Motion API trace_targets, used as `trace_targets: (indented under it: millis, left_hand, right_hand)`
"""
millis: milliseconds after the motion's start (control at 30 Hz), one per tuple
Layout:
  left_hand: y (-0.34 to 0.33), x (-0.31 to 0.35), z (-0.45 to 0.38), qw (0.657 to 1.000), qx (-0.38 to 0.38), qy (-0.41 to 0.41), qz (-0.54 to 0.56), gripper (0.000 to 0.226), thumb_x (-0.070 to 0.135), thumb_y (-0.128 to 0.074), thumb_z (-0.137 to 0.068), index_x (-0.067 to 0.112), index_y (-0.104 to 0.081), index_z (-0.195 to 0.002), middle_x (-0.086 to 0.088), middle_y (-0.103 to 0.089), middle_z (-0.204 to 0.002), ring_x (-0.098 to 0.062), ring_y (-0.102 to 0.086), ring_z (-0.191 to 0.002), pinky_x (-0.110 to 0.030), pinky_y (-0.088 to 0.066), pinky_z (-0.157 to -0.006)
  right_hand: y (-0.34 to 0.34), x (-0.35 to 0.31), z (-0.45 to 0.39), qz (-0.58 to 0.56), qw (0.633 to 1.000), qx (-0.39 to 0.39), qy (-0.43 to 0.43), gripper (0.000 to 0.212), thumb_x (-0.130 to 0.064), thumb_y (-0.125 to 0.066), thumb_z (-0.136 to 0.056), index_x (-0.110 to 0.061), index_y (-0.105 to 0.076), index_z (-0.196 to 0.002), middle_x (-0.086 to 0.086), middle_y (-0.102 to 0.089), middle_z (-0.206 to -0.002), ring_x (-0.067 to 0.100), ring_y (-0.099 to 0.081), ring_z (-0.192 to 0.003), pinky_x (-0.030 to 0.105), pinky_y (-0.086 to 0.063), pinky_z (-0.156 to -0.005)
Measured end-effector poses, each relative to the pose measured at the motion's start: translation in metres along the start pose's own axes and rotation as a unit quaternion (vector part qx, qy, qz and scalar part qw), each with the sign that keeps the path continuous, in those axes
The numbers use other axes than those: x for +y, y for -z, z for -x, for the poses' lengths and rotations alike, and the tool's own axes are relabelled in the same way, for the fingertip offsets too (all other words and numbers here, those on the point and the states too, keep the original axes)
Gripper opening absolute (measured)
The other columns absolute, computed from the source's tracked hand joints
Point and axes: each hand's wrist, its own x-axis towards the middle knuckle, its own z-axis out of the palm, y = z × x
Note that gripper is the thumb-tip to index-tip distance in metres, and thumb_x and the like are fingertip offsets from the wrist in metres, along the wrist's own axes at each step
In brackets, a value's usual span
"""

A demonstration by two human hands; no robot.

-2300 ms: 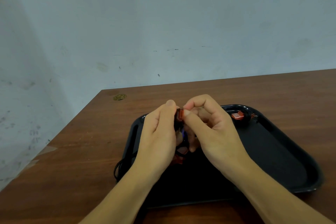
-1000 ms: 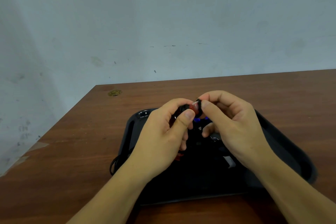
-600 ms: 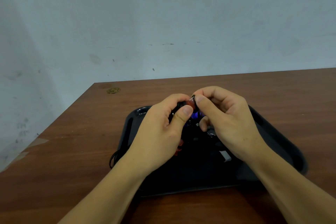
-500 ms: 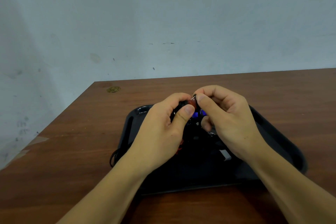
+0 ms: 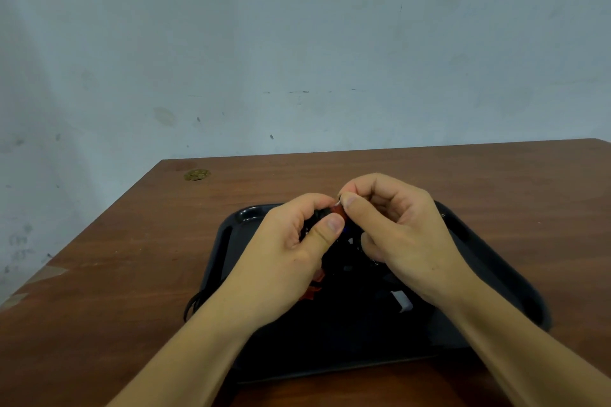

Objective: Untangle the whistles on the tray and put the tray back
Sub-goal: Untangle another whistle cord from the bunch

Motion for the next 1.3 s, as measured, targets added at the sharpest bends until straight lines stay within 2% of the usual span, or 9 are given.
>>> trace_targets:
  millis: [167,267,333,467,700,767,867,1033,1300]
  left_hand:
    - [0.003,-0.003,-0.003,1.0,-0.015,0.013,-0.02,0.014,0.021,-0.053,-0.101,0.016,-0.062,-0.111,0.021,-0.057,-0.063,0.002,-0.049,-0.048,-0.011,-0.037,-0.051]
    - [0.002,0.0,-0.002,0.999,-0.022,0.03,0.035,0.023,0.029,-0.055,-0.096,0.015,-0.064,-0.113,-0.005,-0.051,-0.07,-0.023,-0.037,-0.049,-0.037,-0.034,-0.048]
    - [0.0,-0.001,-0.003,0.997,-0.012,0.038,0.072,0.026,0.028,-0.055,-0.094,0.014,-0.064,-0.113,-0.012,-0.043,-0.072,-0.031,-0.027,-0.053,-0.047,-0.028,-0.047]
    - [-0.003,-0.005,-0.002,0.993,-0.012,0.052,0.105,0.034,0.025,-0.054,-0.094,0.004,-0.061,-0.119,-0.01,-0.038,-0.073,-0.028,-0.02,-0.057,-0.044,-0.017,-0.053]
    - [-0.003,-0.007,0.001,0.979,-0.053,0.073,0.18,0.028,0.02,-0.054,-0.094,-0.002,-0.062,-0.109,-0.003,-0.037,-0.069,-0.008,-0.032,-0.057,-0.023,-0.027,-0.048]
    - [-0.001,-0.008,0.001,0.978,-0.059,0.081,0.184,0.026,0.02,-0.056,-0.095,0.0,-0.064,-0.108,-0.005,-0.036,-0.068,-0.009,-0.032,-0.057,-0.022,-0.03,-0.047]
    - [-0.001,-0.009,-0.002,0.978,-0.032,0.088,0.184,0.026,0.023,-0.059,-0.093,0.0,-0.065,-0.104,-0.003,-0.039,-0.063,-0.009,-0.033,-0.053,-0.022,-0.033,-0.047]
    - [-0.002,-0.003,-0.006,0.976,0.018,0.087,0.2,0.031,0.027,-0.064,-0.087,0.01,-0.067,-0.113,-0.003,-0.049,-0.06,-0.014,-0.036,-0.048,-0.029,-0.034,-0.049]
    - [-0.001,-0.002,-0.003,0.978,0.041,0.082,0.185,0.033,0.032,-0.064,-0.084,0.006,-0.061,-0.104,-0.002,-0.048,-0.057,-0.014,-0.035,-0.047,-0.03,-0.03,-0.05]
  right_hand:
    - [-0.001,0.0,-0.002,0.0,1.0,-0.005,0.0,0.016,-0.009,-0.061,-0.097,-0.012,-0.07,-0.084,0.036,-0.05,-0.079,0.013,-0.035,-0.043,0.026,-0.028,-0.038]
    - [-0.001,0.0,-0.003,-0.001,1.0,-0.009,0.003,0.018,-0.007,-0.061,-0.098,-0.012,-0.069,-0.083,0.035,-0.049,-0.075,0.013,-0.035,-0.043,0.025,-0.028,-0.038]
    - [-0.001,-0.001,-0.004,0.01,1.0,-0.014,0.014,0.017,-0.006,-0.06,-0.098,-0.011,-0.067,-0.084,0.019,-0.052,-0.066,0.007,-0.037,-0.041,0.022,-0.03,-0.039]
    - [-0.004,0.001,-0.003,0.037,0.999,-0.017,0.032,0.016,0.0,-0.058,-0.098,-0.007,-0.064,-0.085,-0.014,-0.055,-0.058,0.0,-0.046,-0.04,0.008,-0.035,-0.045]
    - [-0.005,0.0,0.002,-0.016,1.0,-0.017,-0.01,0.02,-0.003,-0.057,-0.099,-0.004,-0.065,-0.08,0.01,-0.051,-0.062,0.006,-0.032,-0.038,0.019,-0.025,-0.037]
    - [-0.003,0.004,0.002,0.0,1.0,-0.016,-0.011,0.02,-0.004,-0.057,-0.099,-0.005,-0.067,-0.081,0.002,-0.055,-0.059,0.007,-0.035,-0.038,0.018,-0.025,-0.038]
    - [-0.001,0.011,0.002,0.011,1.0,-0.005,-0.018,0.025,-0.015,-0.054,-0.102,-0.014,-0.076,-0.091,0.005,-0.061,-0.063,0.019,-0.042,-0.046,0.027,-0.03,-0.041]
    - [-0.001,0.013,-0.001,-0.05,0.998,0.037,-0.028,0.031,-0.016,-0.047,-0.105,-0.025,-0.077,-0.107,0.005,-0.044,-0.061,0.013,-0.041,-0.055,0.026,-0.041,-0.045]
    - [-0.001,0.009,-0.002,-0.015,0.999,0.031,-0.001,0.017,-0.004,-0.059,-0.097,-0.014,-0.072,-0.091,0.001,-0.062,-0.07,0.012,-0.049,-0.055,0.023,-0.044,-0.045]
